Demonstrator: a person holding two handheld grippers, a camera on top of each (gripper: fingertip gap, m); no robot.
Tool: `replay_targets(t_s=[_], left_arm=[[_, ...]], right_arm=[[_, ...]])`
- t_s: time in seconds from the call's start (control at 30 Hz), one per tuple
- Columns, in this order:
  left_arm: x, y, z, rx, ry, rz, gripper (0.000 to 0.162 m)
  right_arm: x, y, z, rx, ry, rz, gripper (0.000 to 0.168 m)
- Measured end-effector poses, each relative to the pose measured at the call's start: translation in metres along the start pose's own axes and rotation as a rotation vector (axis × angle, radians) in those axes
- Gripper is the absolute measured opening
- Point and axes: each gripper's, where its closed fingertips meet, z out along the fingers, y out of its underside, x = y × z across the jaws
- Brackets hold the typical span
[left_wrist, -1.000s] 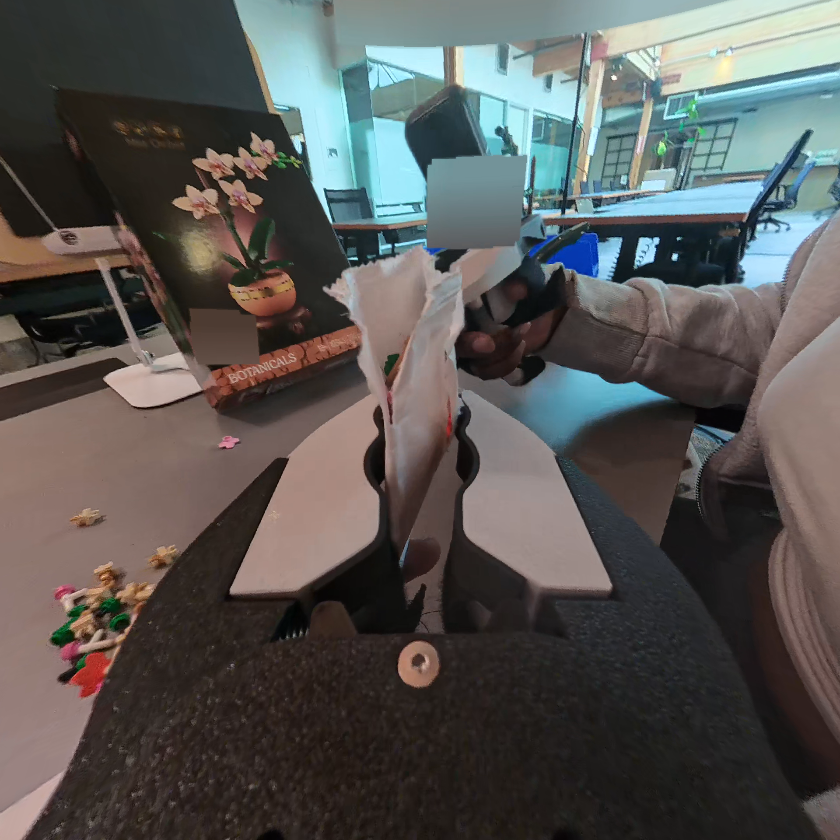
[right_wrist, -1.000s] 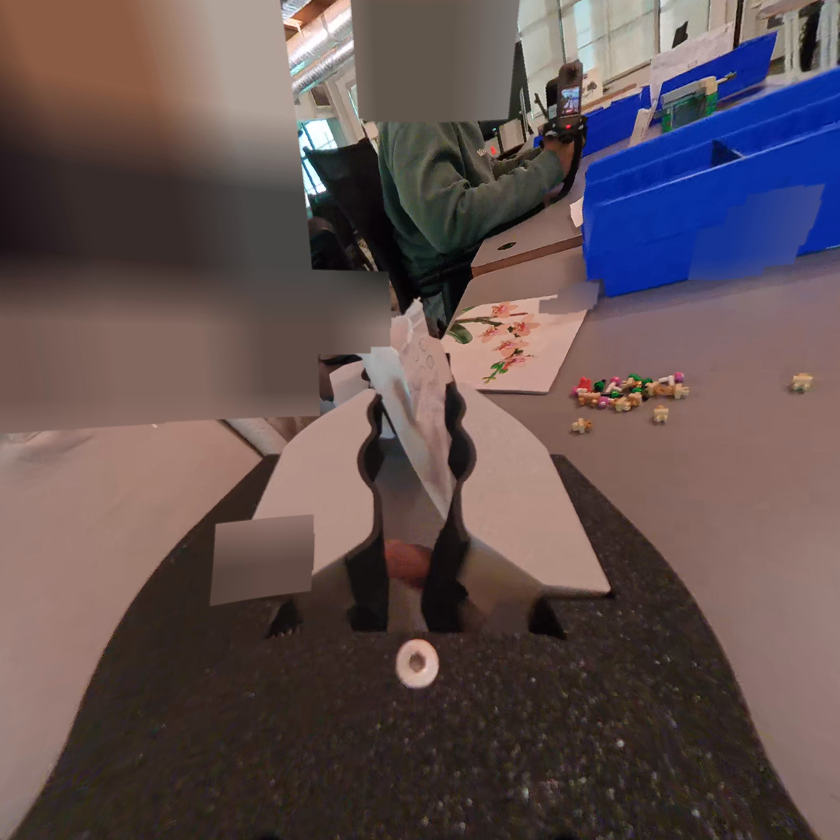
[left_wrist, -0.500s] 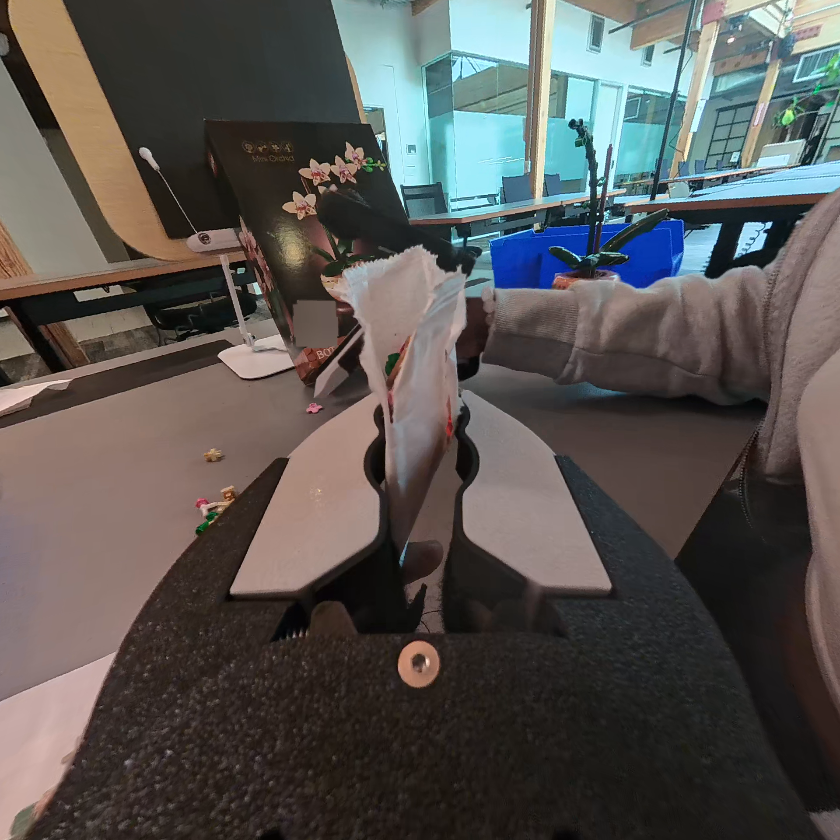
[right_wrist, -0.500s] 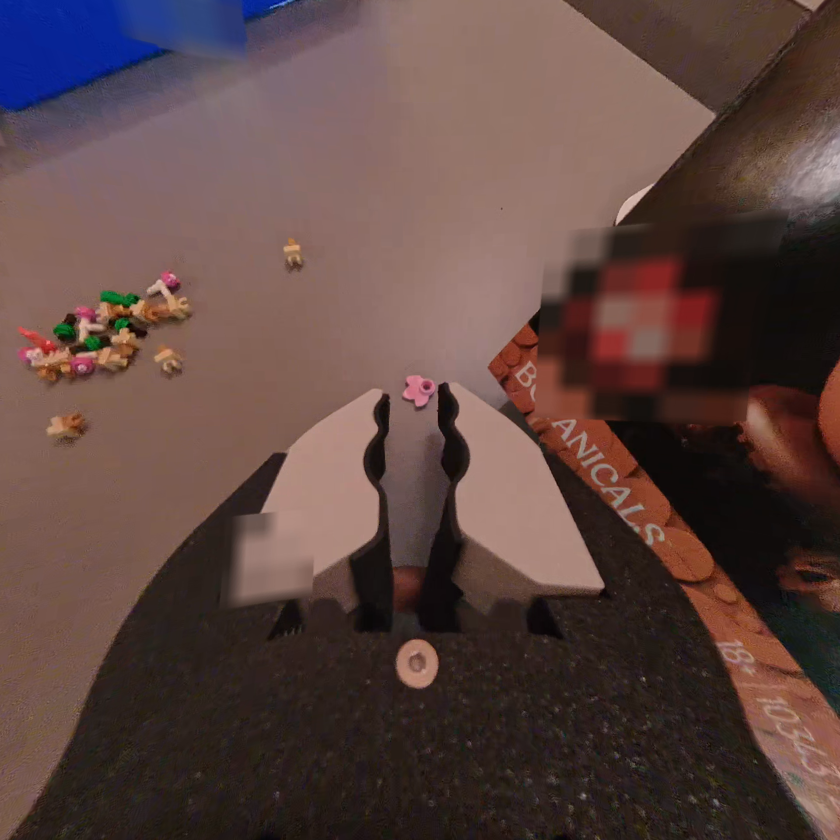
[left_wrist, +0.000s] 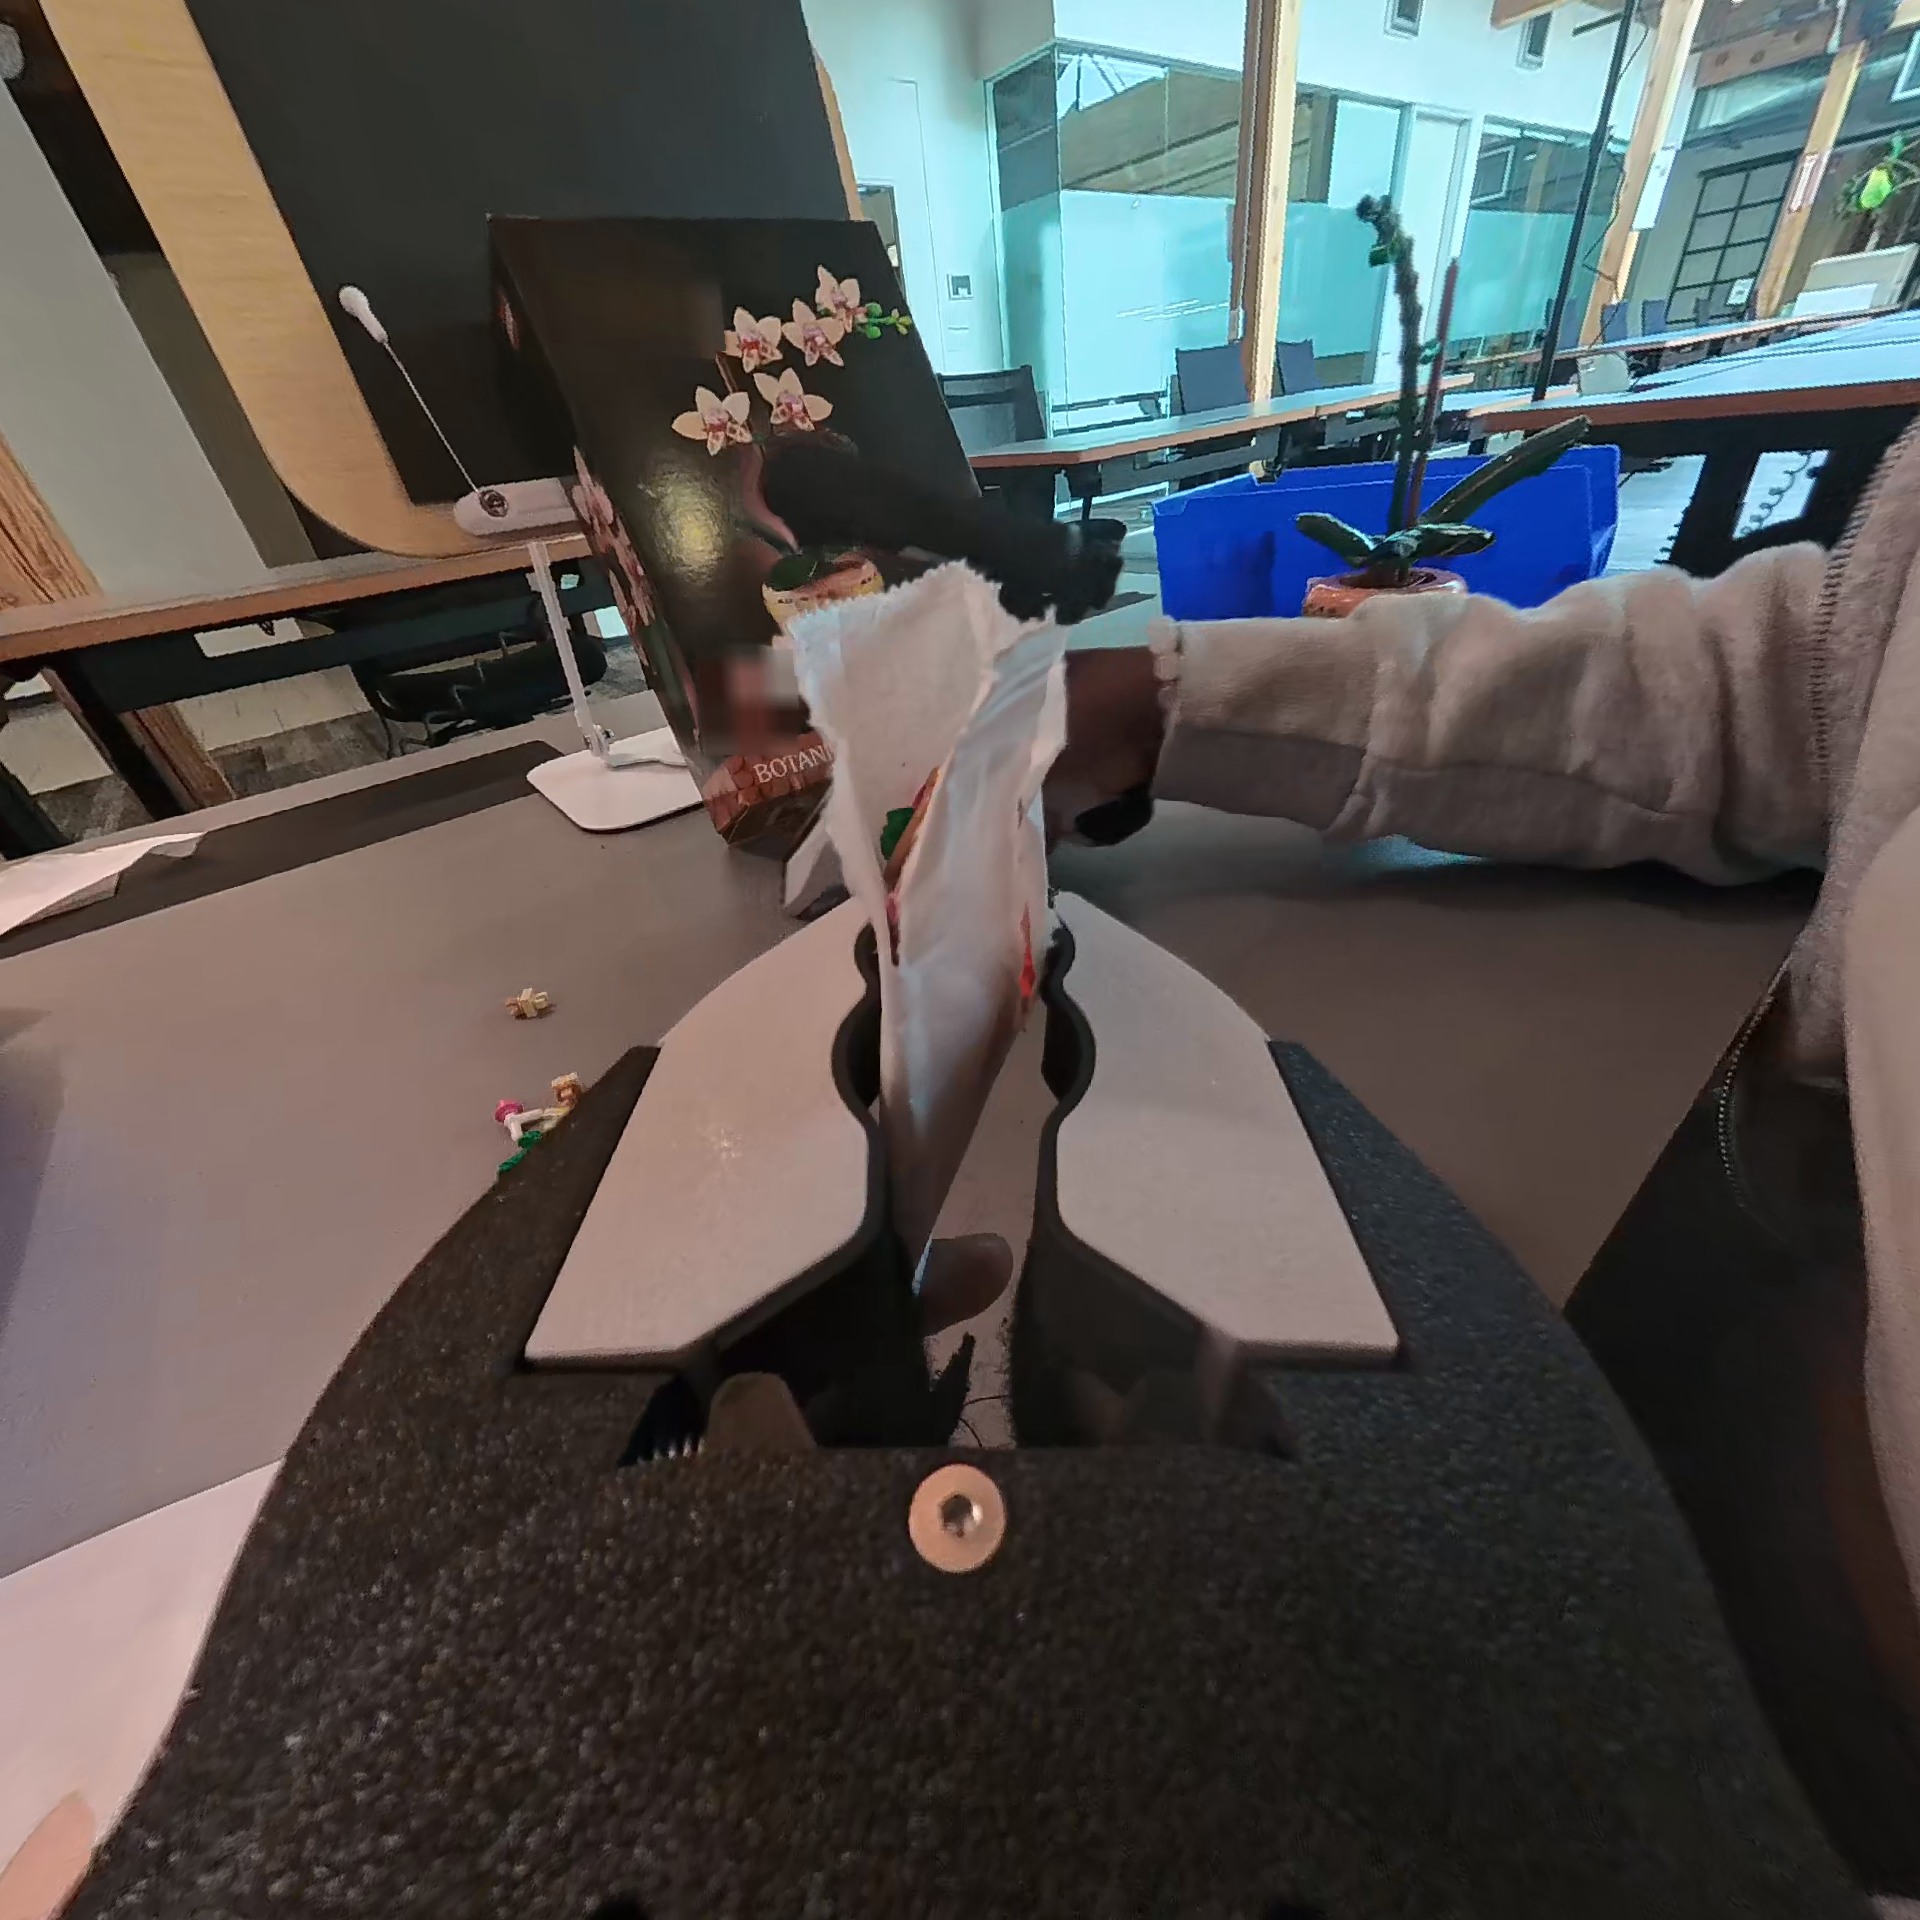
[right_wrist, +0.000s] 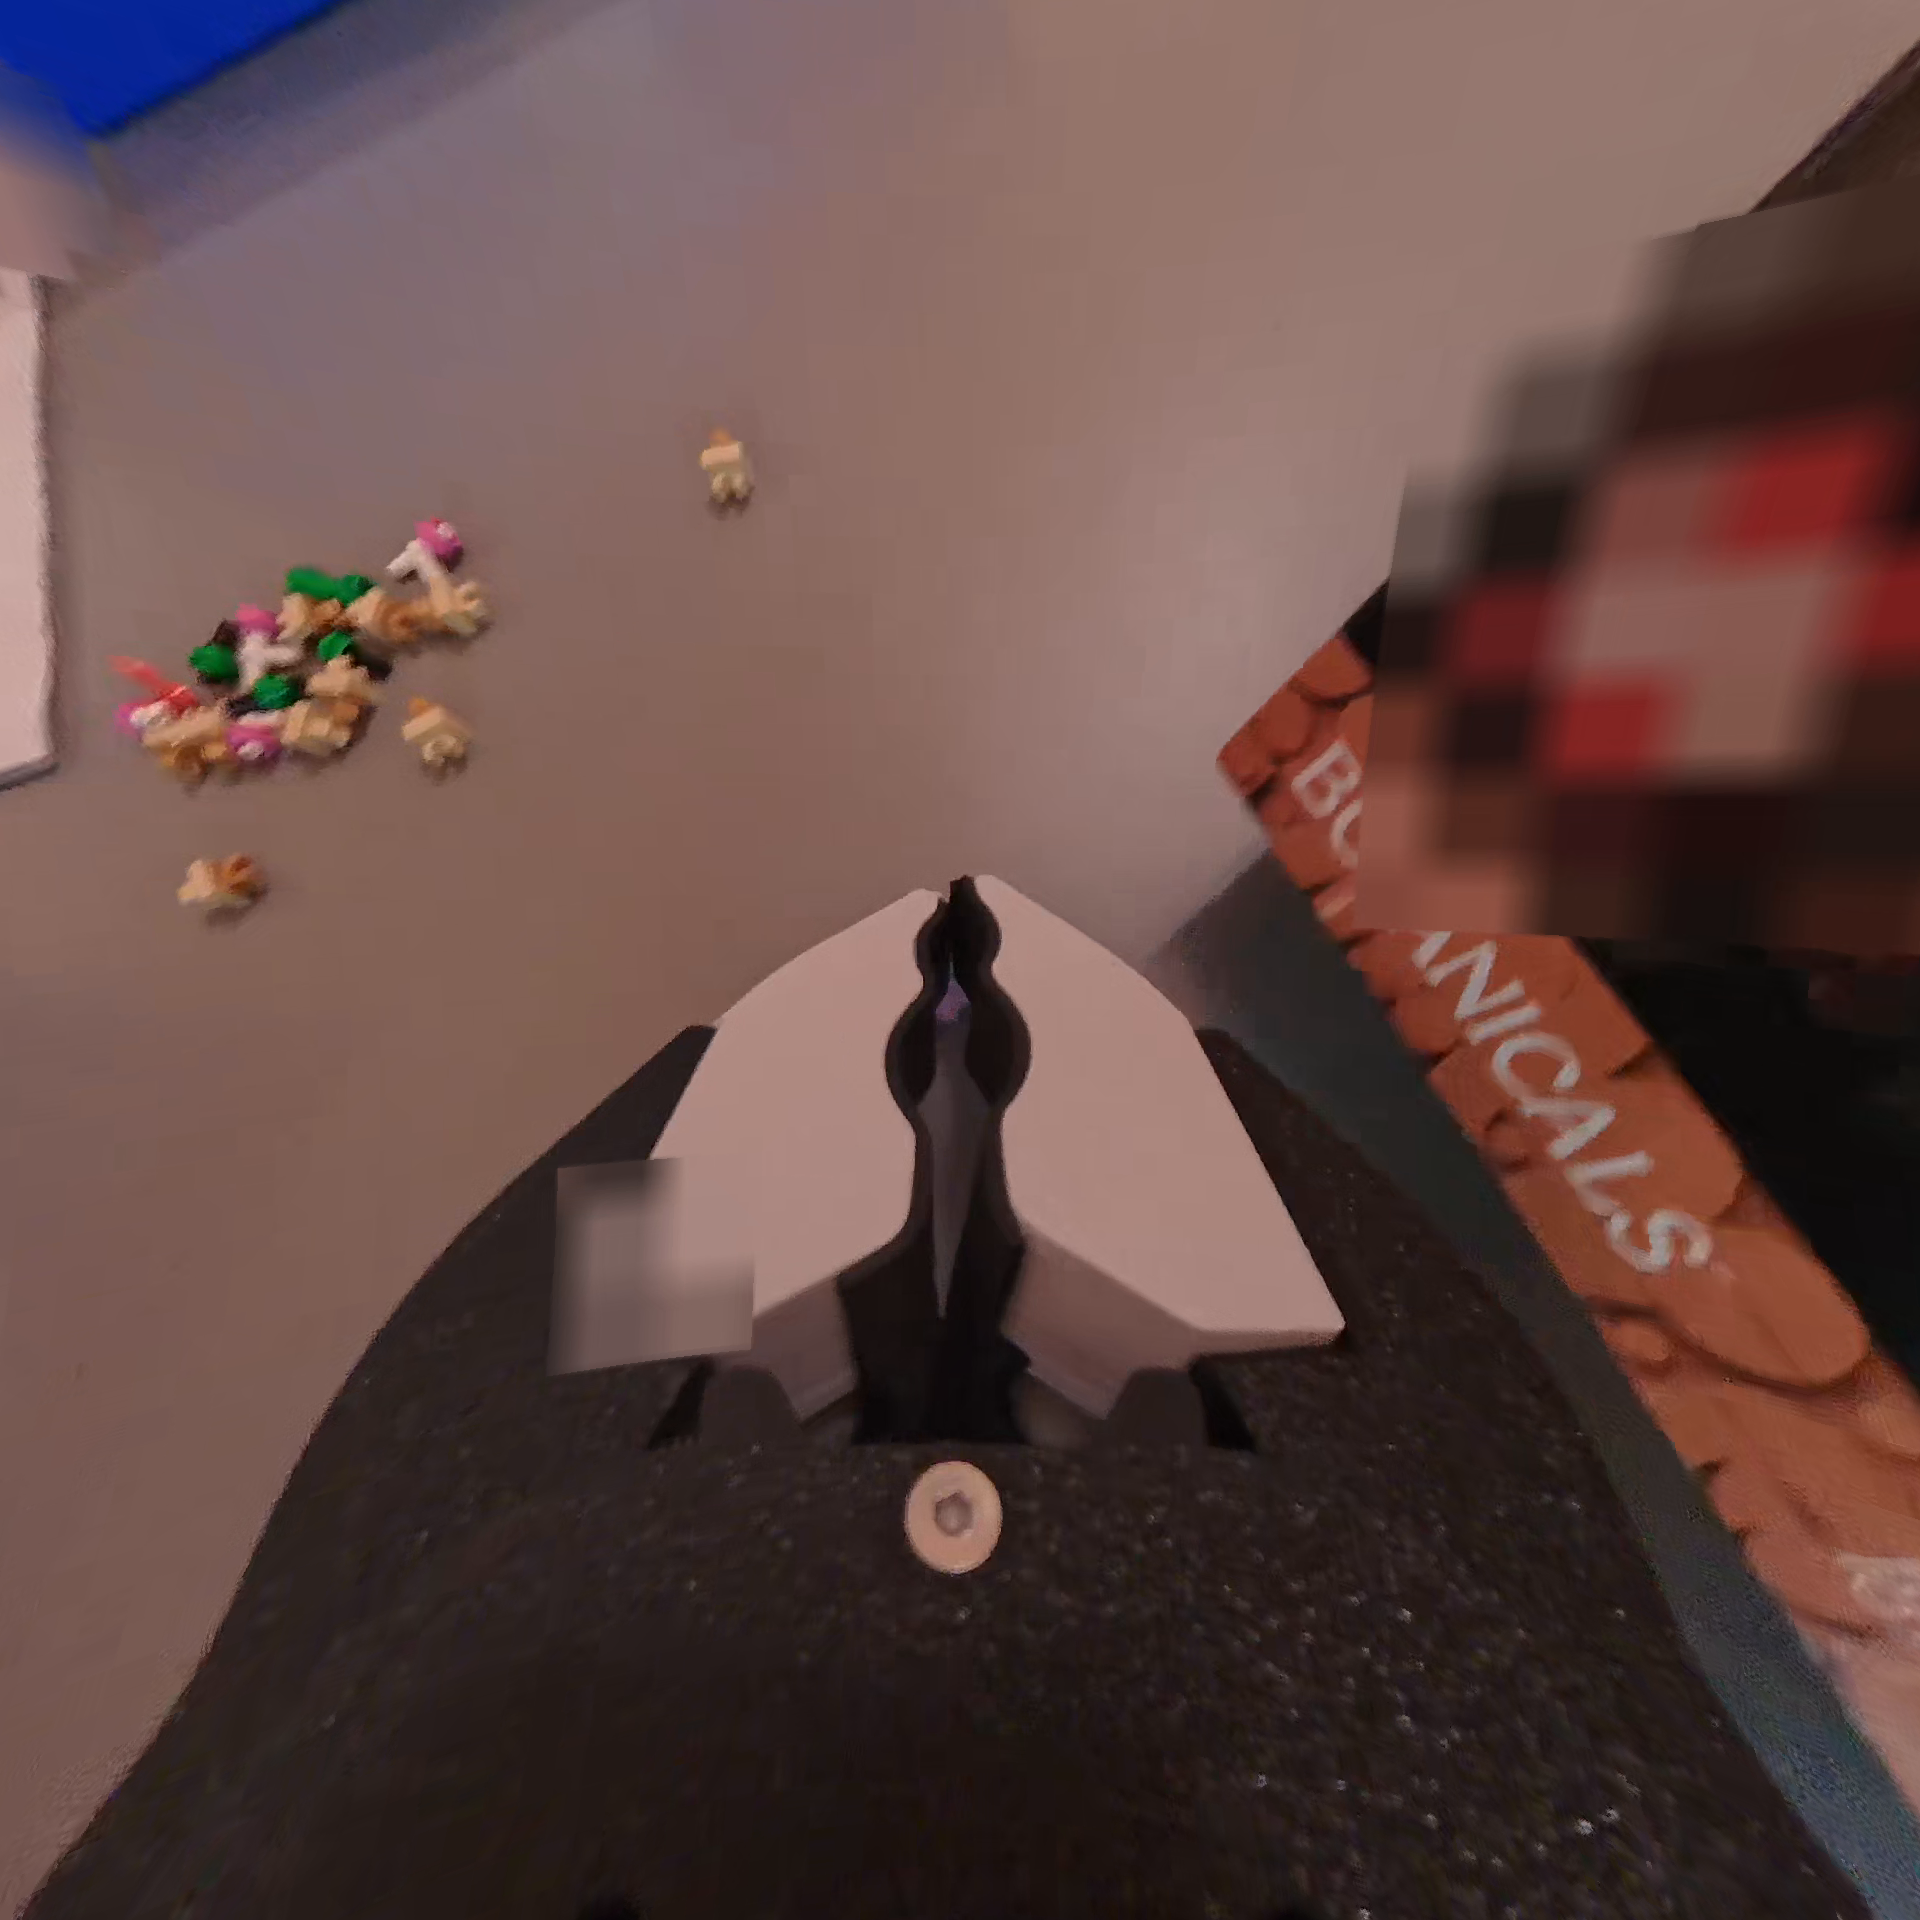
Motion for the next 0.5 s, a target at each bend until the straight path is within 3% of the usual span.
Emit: replay_targets(t_s=[0.03,0.23,0.5], left_arm=[[0.000,0.001,0.001,-0.008,-0.001,0.000,0.026],[0.003,0.002,0.004,-0.016,0.016,0.012,0.026],[0.005,0.003,0.006,-0.032,0.011,0.026,0.026]], right_arm=[[-0.006,0.005,-0.004,-0.003,-0.036,0.004,0.000],[-0.005,0.008,-0.036,0.080,-0.056,-0.047,0.014],[0.000,0.016,-0.019,0.034,-0.087,-0.046,0.025]])
